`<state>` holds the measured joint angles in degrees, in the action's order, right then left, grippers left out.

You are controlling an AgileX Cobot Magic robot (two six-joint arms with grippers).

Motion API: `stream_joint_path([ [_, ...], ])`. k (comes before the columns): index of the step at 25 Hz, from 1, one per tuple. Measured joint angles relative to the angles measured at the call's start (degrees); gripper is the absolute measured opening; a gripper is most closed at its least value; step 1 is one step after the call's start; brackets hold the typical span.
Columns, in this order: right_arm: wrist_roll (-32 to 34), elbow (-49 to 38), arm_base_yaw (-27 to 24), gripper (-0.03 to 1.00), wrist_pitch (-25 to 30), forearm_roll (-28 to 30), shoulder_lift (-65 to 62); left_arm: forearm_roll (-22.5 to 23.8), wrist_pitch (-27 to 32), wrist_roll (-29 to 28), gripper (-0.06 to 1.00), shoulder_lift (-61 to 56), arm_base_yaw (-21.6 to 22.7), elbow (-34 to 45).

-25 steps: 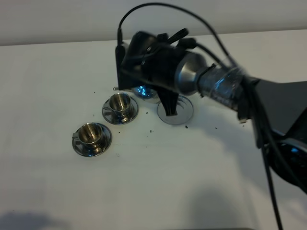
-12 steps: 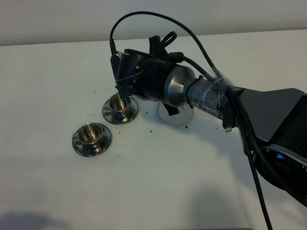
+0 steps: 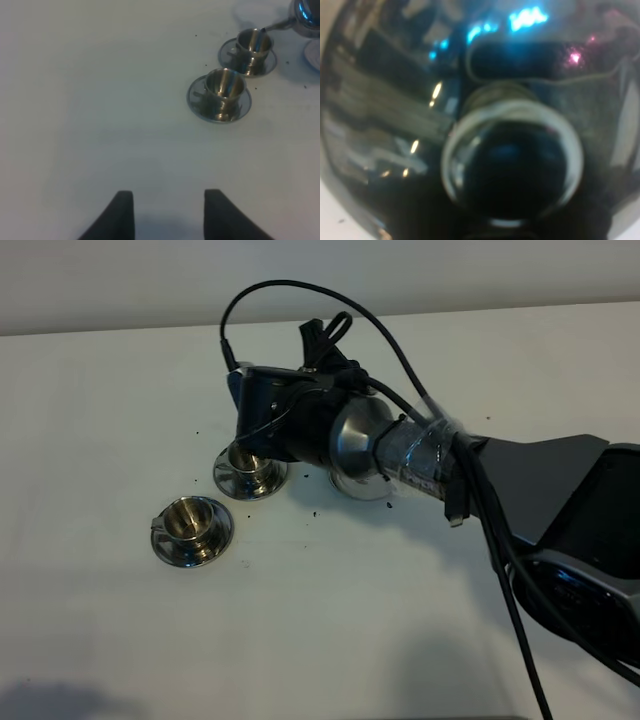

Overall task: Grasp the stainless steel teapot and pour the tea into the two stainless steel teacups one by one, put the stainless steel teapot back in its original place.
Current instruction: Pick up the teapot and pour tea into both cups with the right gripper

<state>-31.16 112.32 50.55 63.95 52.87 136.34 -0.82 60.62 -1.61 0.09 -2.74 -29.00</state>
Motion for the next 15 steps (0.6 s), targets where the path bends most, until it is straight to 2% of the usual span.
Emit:
stream_joint_path([
  [8, -1.3, 0.0, 0.55, 0.18, 0.46, 5.17, 1.18, 0.0, 0.0, 0.0, 0.37, 0.0, 0.0, 0.0],
  [15, -1.4, 0.0, 1.11, 0.18, 0.08, 7.19, 1.33, 0.0, 0.0, 0.0, 0.37, 0.0, 0.0, 0.0],
])
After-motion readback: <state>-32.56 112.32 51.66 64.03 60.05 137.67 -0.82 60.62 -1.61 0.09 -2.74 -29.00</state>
